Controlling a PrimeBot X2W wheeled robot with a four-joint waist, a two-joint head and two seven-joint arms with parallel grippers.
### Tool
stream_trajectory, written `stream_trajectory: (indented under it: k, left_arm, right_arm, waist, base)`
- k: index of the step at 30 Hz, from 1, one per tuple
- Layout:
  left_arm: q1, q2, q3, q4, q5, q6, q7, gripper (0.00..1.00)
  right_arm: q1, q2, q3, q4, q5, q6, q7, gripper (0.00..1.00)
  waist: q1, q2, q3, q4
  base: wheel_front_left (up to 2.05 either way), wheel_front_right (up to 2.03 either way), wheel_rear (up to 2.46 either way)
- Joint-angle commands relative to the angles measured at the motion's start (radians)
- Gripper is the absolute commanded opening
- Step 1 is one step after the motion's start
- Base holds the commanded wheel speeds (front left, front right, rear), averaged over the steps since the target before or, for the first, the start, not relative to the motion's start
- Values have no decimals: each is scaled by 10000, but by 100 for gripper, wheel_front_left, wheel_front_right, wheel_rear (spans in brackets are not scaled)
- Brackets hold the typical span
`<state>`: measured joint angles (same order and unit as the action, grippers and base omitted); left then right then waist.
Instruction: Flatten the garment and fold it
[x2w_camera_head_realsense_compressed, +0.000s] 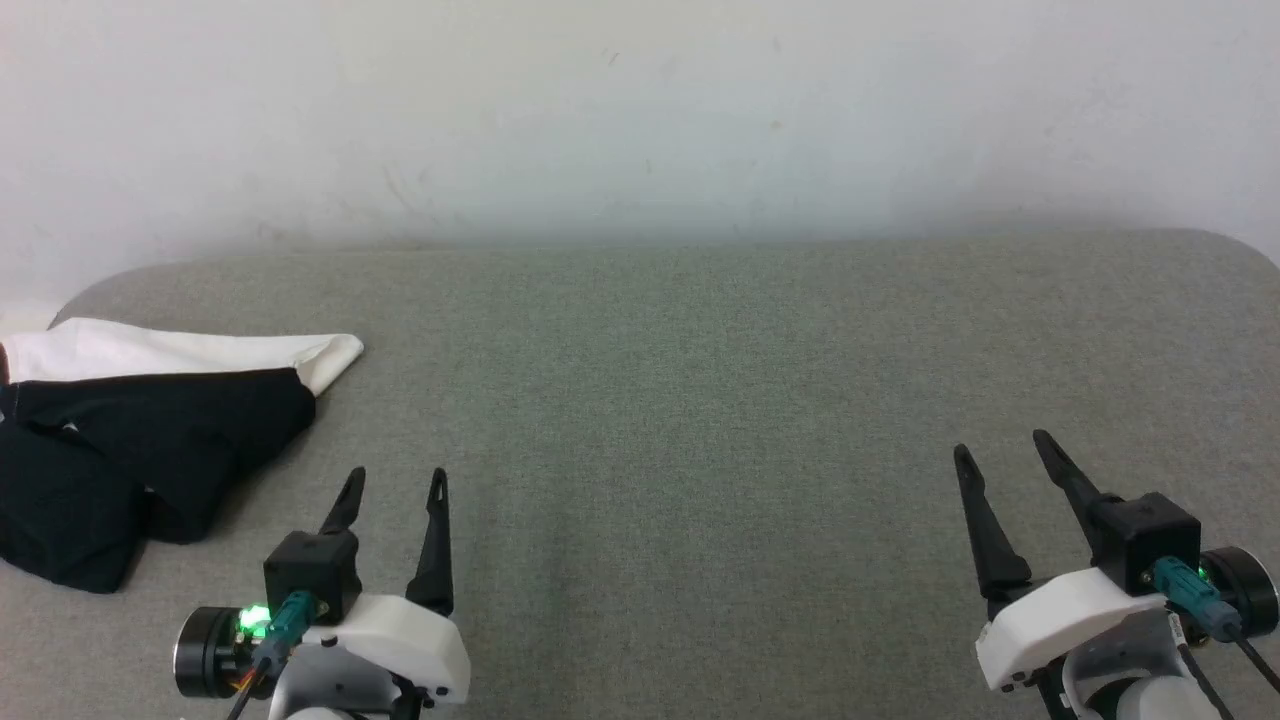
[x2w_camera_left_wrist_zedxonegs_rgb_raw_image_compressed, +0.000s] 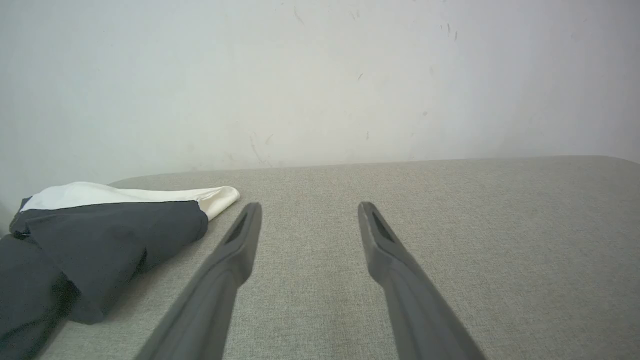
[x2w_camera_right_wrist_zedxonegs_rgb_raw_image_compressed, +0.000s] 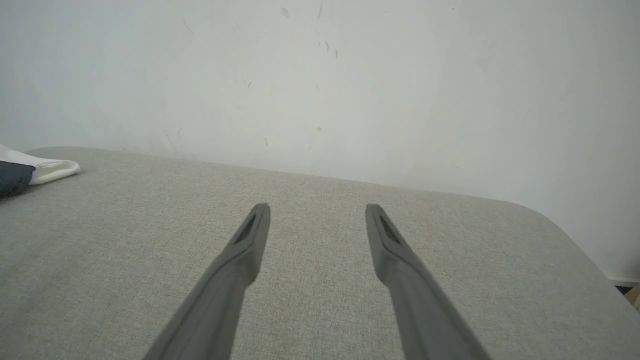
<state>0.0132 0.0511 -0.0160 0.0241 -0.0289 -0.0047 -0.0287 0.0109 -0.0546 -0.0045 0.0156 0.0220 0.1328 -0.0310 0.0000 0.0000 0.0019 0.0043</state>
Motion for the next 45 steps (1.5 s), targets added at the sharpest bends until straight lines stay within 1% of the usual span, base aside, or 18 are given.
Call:
stream_trajectory:
  k: [1, 8, 19, 45]
  left_arm:
    - [31, -1, -37, 55, -87, 80, -125, 100]
    - [67, -2, -58, 118, -198, 125, -271, 100]
    - [170, -3, -21, 191, -313, 176, -500, 100]
    - [459, -5, -50, 254, -524, 270, -1043, 100]
  right_arm:
    - [-12, 7, -18, 39, 73, -3, -103, 100]
    - [19, 9, 33, 37, 121, -4, -250, 100]
    - [77, 13, 85, 99, 227, -6, -479, 100]
    - [200, 22, 332, 212, 487, -11, -1021, 100]
  waist:
    - [0, 0, -4, 28]
    - [0, 0, -27, 230]
    - [0, 0, -83, 738]
    - [0, 0, -224, 2286]
  base:
    - [0, 0, 0]
    - [0, 0, 0]
    - [0, 0, 0]
    - [0, 0, 0]
